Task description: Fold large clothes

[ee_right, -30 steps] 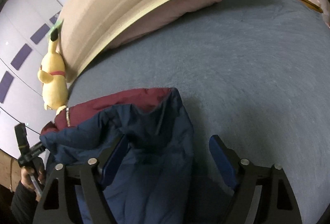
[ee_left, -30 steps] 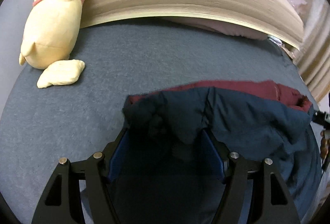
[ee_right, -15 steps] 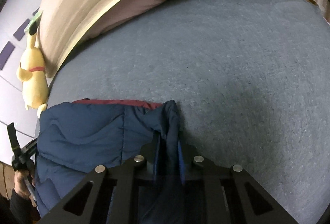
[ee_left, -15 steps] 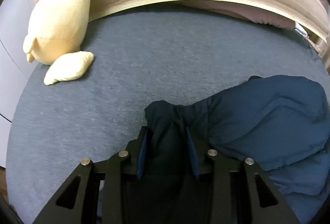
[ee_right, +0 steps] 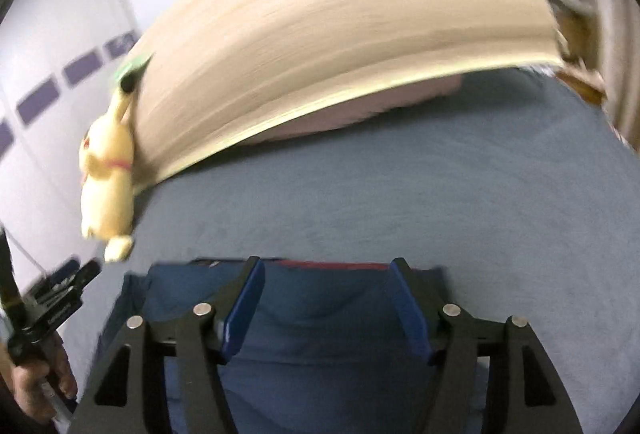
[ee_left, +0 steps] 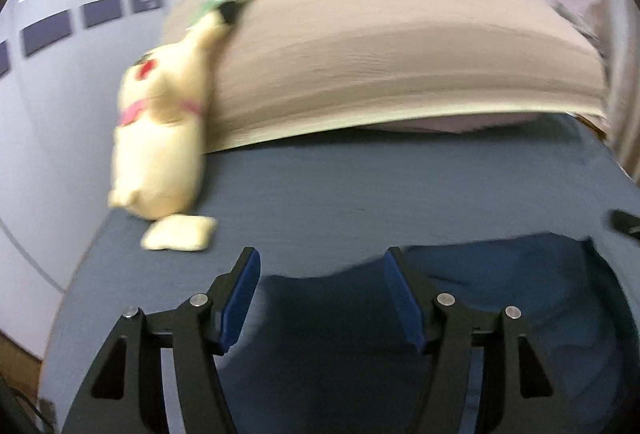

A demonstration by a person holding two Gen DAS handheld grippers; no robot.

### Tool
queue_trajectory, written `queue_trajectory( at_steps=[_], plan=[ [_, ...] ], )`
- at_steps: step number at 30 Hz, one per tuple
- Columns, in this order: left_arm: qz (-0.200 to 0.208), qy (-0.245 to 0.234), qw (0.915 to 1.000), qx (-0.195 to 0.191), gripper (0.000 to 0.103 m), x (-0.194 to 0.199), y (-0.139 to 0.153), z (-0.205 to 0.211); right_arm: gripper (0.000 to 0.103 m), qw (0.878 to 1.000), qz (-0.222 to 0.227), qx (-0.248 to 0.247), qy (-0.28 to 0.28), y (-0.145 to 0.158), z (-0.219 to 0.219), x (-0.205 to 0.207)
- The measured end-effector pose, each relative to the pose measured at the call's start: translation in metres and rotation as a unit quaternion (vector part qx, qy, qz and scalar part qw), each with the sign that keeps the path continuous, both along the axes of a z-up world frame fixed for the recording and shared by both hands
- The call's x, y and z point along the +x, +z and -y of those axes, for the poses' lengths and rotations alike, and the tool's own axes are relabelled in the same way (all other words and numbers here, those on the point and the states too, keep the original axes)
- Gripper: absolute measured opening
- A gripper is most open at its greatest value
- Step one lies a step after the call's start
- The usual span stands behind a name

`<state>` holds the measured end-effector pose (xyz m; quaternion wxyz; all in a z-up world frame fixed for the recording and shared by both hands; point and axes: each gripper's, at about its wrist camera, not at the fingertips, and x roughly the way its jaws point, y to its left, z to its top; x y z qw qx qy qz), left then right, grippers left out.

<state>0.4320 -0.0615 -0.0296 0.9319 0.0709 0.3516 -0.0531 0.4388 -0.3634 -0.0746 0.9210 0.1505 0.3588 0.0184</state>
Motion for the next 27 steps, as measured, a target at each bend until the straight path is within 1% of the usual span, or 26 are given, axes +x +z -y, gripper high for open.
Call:
queue_trajectory(
  at_steps=[2,3,4,6,8,9,12,14,17,21,25,26,27],
  plan=[
    [-0.01,-0.013,0.9998,0.009,0.065,0.001,-0.015,0.025,0.068,1.0,-0.007,-0.016,0.008,-0.011,-0.024,0.007],
    [-0.017,-0.016,0.9997,0.01,0.065,0.002,-0.02,0.031,0.068,1.0,-0.015,-0.024,0.007,-0.019,-0.034,0.012],
    [-0.03,-0.02,0.9992,0.016,0.065,0.007,-0.031,0.04,0.068,0.999,-0.024,-0.029,0.009,-0.028,-0.043,0.018],
    [-0.052,-0.018,0.9979,0.035,0.065,0.015,-0.046,0.053,0.068,0.998,-0.038,-0.04,0.014,-0.043,-0.05,0.028],
    [-0.074,-0.018,0.9961,0.045,0.065,0.026,-0.062,0.06,0.068,0.997,-0.054,-0.054,0.013,-0.058,-0.057,0.036],
    [-0.074,-0.015,0.9963,0.042,0.066,0.021,-0.063,0.061,0.069,0.997,-0.06,-0.054,0.013,-0.062,-0.055,0.04],
    [-0.085,-0.009,0.9957,0.036,0.069,0.03,-0.07,0.058,0.075,0.996,-0.065,-0.058,0.007,-0.069,-0.053,0.048],
    [-0.09,-0.005,0.9952,0.036,0.073,0.032,-0.074,0.058,0.078,0.996,-0.071,-0.058,0.004,-0.076,-0.053,0.053],
    [-0.096,-0.004,0.9946,0.041,0.076,0.044,-0.08,0.056,0.082,0.995,-0.08,-0.059,0.001,-0.081,-0.049,0.058],
    [-0.102,-0.001,0.994,0.04,0.078,0.047,-0.085,0.056,0.087,0.994,-0.093,-0.055,-0.001,-0.086,-0.048,0.066],
    [-0.113,0.005,0.9927,0.04,0.085,0.056,-0.089,0.054,0.092,0.993,-0.104,-0.051,-0.001,-0.093,-0.044,0.071],
    [-0.119,0.008,0.9921,0.04,0.088,0.058,-0.092,0.052,0.094,0.993,-0.108,-0.049,-0.001,-0.094,-0.043,0.071],
    [-0.124,0.01,0.9915,0.038,0.089,0.06,-0.093,0.051,0.095,0.992,-0.117,-0.043,-0.001,-0.096,-0.041,0.074]
  ],
)
